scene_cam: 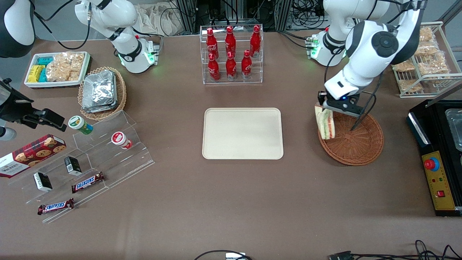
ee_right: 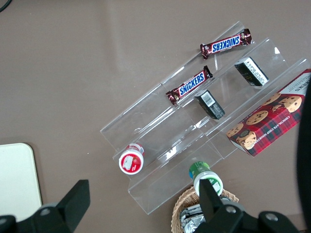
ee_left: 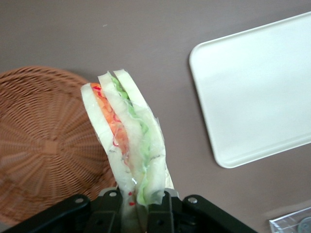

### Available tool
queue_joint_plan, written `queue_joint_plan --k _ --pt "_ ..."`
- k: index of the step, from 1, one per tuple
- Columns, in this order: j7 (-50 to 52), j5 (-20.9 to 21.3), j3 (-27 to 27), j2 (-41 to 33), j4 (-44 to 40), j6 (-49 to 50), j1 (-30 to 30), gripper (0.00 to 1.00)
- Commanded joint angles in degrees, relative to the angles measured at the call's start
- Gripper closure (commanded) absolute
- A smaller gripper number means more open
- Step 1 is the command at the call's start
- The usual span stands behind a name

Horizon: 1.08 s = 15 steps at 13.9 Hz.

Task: Place sandwich from basket to tray
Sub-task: 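Lift the gripped sandwich up out of the basket with the left gripper, then carry the sandwich over to the cream tray with the left gripper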

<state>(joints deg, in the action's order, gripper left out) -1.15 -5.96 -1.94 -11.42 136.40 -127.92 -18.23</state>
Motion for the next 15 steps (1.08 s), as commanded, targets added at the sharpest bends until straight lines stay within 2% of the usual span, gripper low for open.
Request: queue_joint_plan --k 1,5,15 --pt "5.6 -0.7 0.3 7.5 -7.8 0.7 -5.2 0.81" --pt "13.7 0.2 0.3 16.3 -16.0 0.1 -13.1 0.81" --pt "15.7 0.2 0.0 27.0 -13.9 -13.8 -19.4 0.81"
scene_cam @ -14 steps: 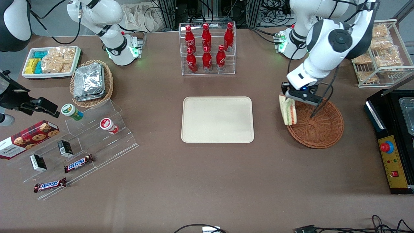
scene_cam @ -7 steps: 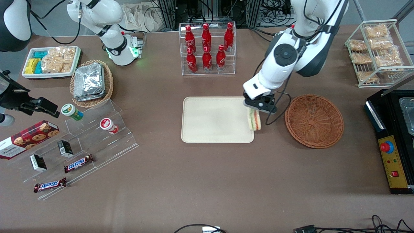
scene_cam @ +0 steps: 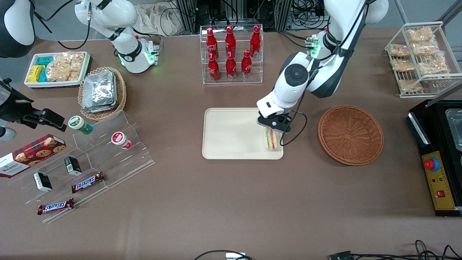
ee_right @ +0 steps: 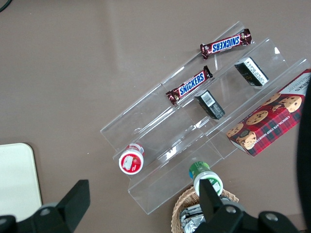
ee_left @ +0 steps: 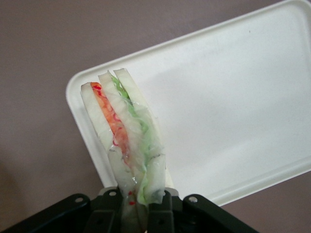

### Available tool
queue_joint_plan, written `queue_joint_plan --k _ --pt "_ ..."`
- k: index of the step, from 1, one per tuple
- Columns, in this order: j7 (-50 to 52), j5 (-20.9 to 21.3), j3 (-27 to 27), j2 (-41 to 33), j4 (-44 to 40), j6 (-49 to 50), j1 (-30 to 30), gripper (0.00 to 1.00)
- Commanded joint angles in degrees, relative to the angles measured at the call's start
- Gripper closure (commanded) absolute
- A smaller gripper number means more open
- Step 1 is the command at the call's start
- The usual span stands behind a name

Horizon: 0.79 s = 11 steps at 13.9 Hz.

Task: Place sandwich from basket to tray
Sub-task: 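Carry the sandwich over to the cream tray with the left gripper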

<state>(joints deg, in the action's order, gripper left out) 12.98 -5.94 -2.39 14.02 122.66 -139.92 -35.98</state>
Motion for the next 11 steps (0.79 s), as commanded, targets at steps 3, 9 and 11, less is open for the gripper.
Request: queue_joint_plan --k 3,9,11 --pt "1.6 0.2 0.5 3.4 -0.1 -3.0 -2.4 0.80" --pt "2.1 0.1 0.5 6.5 -0.1 -5.5 -3.2 0.78" --pt "2.0 0.3 0.5 6.9 0.2 -5.6 -3.2 0.77"
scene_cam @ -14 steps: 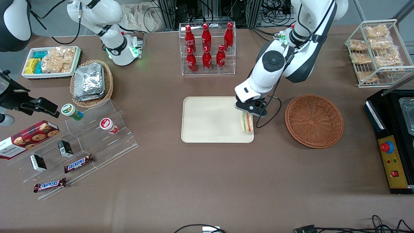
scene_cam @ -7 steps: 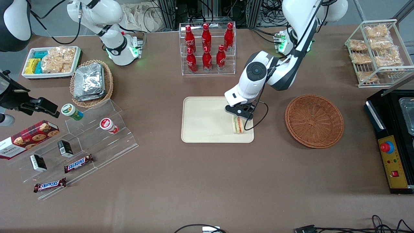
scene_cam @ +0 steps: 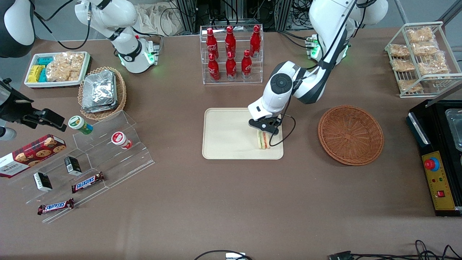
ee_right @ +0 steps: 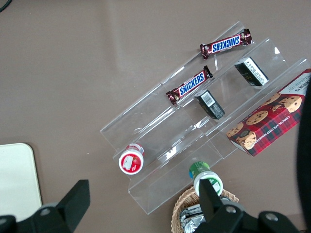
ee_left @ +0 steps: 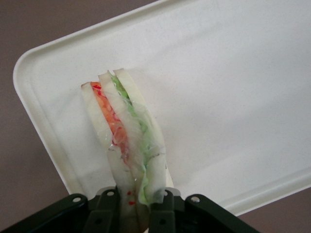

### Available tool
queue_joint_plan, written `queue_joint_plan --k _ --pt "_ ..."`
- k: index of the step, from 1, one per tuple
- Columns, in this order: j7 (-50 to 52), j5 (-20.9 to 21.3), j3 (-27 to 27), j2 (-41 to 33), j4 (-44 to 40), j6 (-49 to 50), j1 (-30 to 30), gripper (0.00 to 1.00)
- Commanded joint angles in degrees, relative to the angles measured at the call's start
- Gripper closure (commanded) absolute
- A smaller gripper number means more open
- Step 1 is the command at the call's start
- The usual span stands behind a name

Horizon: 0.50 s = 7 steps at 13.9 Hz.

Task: Place sandwich from basket to tray
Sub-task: 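Lower the sandwich onto the tray and open the left gripper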

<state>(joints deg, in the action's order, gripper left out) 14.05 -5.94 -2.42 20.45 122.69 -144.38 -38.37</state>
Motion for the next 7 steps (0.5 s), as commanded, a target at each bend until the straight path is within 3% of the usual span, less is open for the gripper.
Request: queue_joint_plan --k 1,3,4,6,7 --pt "0.9 0.3 0.5 0.6 0.5 -1.2 -0.9 0.75" --pt "0.9 0.4 0.5 0.9 0.6 -1.2 -1.0 0.69" --pt "0.9 0.4 0.5 1.1 0.6 -1.2 -1.0 0.53" --pt "0.9 0.4 0.5 1.4 0.5 -1.2 -1.0 0.08" --pt "0.9 0.3 0.5 1.3 0.4 -1.0 -1.0 0.01"
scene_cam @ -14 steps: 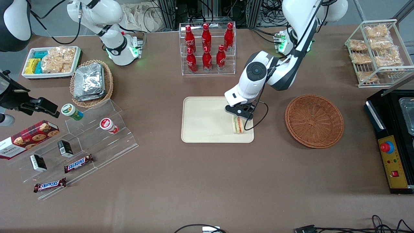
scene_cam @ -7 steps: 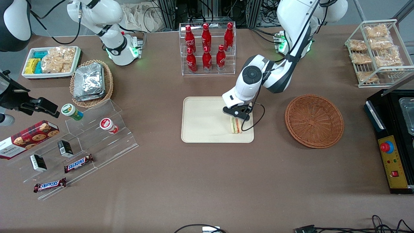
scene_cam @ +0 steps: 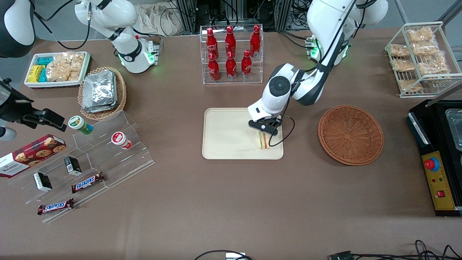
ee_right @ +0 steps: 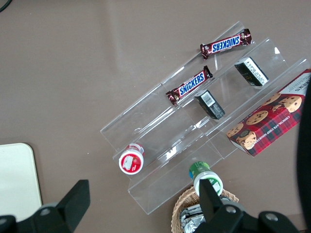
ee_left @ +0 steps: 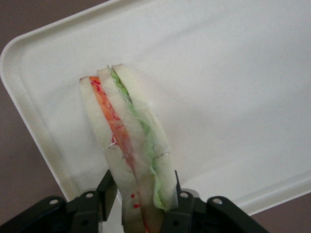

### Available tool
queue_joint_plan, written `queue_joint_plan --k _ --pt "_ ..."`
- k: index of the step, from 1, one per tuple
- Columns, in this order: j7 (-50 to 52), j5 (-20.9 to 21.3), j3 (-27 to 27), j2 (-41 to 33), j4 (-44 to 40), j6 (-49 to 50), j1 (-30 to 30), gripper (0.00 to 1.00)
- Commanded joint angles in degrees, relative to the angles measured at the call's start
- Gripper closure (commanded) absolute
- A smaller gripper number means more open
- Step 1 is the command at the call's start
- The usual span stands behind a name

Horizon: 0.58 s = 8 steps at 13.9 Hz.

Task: Place sandwich from basket to tray
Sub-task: 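Lower the sandwich onto the tray and open the left gripper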

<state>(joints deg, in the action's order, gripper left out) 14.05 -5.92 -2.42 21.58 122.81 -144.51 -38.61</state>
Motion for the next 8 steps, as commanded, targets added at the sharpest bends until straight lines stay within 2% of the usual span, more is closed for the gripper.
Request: queue_joint_plan --k 1,5,8 --pt "0.9 0.3 0.5 -0.1 0.2 -0.6 -0.7 0.00" --pt "3.5 -0.1 0.7 -2.0 -0.8 0.4 0.0 0.00" --pt "6.5 -0.1 1.4 -3.3 -5.4 7.2 1.4 0.00"
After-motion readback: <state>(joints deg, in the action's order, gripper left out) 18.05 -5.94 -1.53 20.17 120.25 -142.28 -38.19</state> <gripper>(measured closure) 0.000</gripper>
